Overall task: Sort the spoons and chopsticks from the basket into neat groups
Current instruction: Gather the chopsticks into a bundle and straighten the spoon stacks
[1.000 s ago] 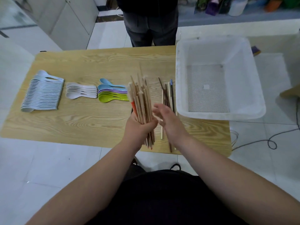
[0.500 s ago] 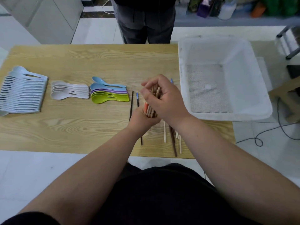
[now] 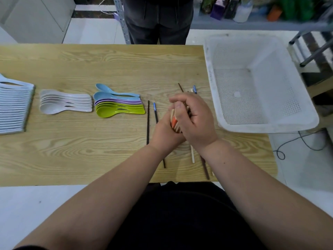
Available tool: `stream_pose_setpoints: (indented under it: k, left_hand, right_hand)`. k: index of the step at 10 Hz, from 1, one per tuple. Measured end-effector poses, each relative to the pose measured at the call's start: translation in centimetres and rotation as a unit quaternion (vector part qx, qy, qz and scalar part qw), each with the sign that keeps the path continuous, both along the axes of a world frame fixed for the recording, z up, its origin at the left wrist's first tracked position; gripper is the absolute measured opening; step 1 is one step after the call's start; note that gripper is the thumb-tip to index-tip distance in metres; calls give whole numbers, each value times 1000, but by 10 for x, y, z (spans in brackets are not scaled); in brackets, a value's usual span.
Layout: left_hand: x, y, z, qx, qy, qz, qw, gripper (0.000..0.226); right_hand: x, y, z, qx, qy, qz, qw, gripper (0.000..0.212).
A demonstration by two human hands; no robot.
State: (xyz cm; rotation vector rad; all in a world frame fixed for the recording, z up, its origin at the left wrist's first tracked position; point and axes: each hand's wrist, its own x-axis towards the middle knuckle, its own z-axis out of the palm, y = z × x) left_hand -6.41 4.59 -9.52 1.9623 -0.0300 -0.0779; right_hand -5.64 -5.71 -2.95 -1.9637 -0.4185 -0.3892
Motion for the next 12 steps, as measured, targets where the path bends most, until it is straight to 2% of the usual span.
stream_pose_setpoints:
  k: [1,2,3,4,5,6,7,8,9,10,11,12]
  left_hand:
    - [1,8,-1,-16,14,5,1000,49]
    - [-4,12,-7,-50,5,5,999,62]
    - [-3,6,-10,-69,-18,15,997,71]
    - [1,5,-16,-45,-8,-11,999,61]
    - [0,2,-10,-39,-6,-40,998,58]
    - [1,4,-17,-12,-17,-46,999,60]
    - [2,3,-16,63,-51,-43,996,55]
    - [2,-2,-1,83,-80,-28,993,41]
    - [1,14,7,89,28,-24,995,28]
    - [5,41,17,34,101,52,993,27]
    - [11,66,30,34,158,105,981,42]
    - [5,88,23,5,208,142,968,41]
  right_hand:
    - [1,4,7,-38,-4,26,999,29]
    - [5,5,16,-123,-44,44,990,43]
    - [5,11,15,-187,-97,16,977,37]
    - [2,7,8,-176,-164,-42,970,25]
    - [3,-2,5,-169,-183,-52,967,23]
    - [7,-4,2,-163,-172,-49,970,20]
    - [6,-1,1,-150,-158,-51,975,16]
    - [10,1,9,-146,-97,-11,984,15]
    - [18,-4,24,-151,49,44,986,35]
    - [19,-15,24,-99,79,3,992,40]
    - [8,-21,7,-85,169,-32,981,19]
    - [-7,-17,-25,-146,292,-6,945,11]
